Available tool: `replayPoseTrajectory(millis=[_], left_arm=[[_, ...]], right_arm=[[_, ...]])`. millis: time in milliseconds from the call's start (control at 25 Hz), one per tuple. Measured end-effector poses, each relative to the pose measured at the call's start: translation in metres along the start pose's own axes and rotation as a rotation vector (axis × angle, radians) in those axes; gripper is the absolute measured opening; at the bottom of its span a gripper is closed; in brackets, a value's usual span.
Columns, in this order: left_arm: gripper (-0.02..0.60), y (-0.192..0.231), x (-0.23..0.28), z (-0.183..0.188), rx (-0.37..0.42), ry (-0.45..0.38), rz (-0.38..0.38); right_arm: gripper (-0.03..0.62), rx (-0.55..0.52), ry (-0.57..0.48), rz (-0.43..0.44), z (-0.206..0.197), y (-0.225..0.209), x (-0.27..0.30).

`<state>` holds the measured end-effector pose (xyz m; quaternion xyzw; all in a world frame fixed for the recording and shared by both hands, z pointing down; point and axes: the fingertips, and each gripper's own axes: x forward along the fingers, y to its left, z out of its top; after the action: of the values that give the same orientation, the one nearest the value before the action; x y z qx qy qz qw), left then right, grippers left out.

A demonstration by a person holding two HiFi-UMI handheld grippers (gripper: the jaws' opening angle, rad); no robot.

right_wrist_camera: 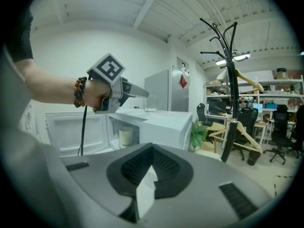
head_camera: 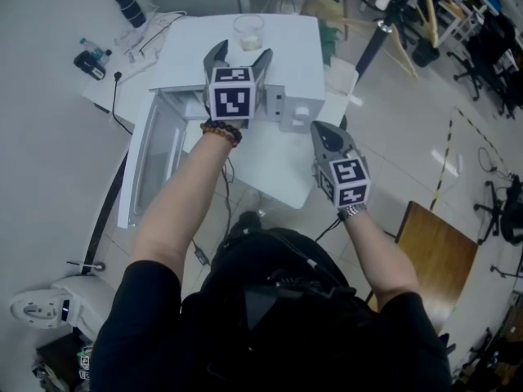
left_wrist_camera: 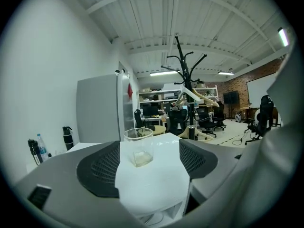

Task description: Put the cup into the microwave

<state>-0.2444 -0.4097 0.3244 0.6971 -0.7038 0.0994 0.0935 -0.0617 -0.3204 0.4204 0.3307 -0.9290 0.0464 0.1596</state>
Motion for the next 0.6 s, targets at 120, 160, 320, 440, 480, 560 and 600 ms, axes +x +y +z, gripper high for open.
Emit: replayPoseTrajectory(millis=[120,160,320,440,480,560,600], left_arm=[[0.397,0.005,0.016,-0.001,-0.01,0.023,0.002],[0.397,0.007,0.02,-0.002,-0.012,0.029,0.003],[0.397,0.014,0.037,-0.005,-0.011,0.052,0.01],[0.397,0.019,0.049,-0.006,-0.019,0.069,0.007],[0.397,0.02,0.052,-0.006,-0.02,0.073,0.007],[0.397,0.022,0.058,-0.006,-0.021,0.076,0.009],[0.397,0.022,0.06,-0.005,-0.021,0.076,0.01]], right_arm=[[0.002,0.007,0.0,-0.008,0.003,-0.008,0.006],[0.002,0.009,0.001,-0.01,0.004,-0.01,0.009],[0.002,0.018,-0.004,-0.014,0.008,-0.015,0.017],[0.002,0.026,0.0,-0.021,0.009,-0.02,0.024],[0.002,0.029,0.002,-0.024,0.009,-0.021,0.025],[0.002,0.033,0.004,-0.029,0.009,-0.025,0.027],[0.002,0.035,0.006,-0.031,0.009,-0.026,0.028]])
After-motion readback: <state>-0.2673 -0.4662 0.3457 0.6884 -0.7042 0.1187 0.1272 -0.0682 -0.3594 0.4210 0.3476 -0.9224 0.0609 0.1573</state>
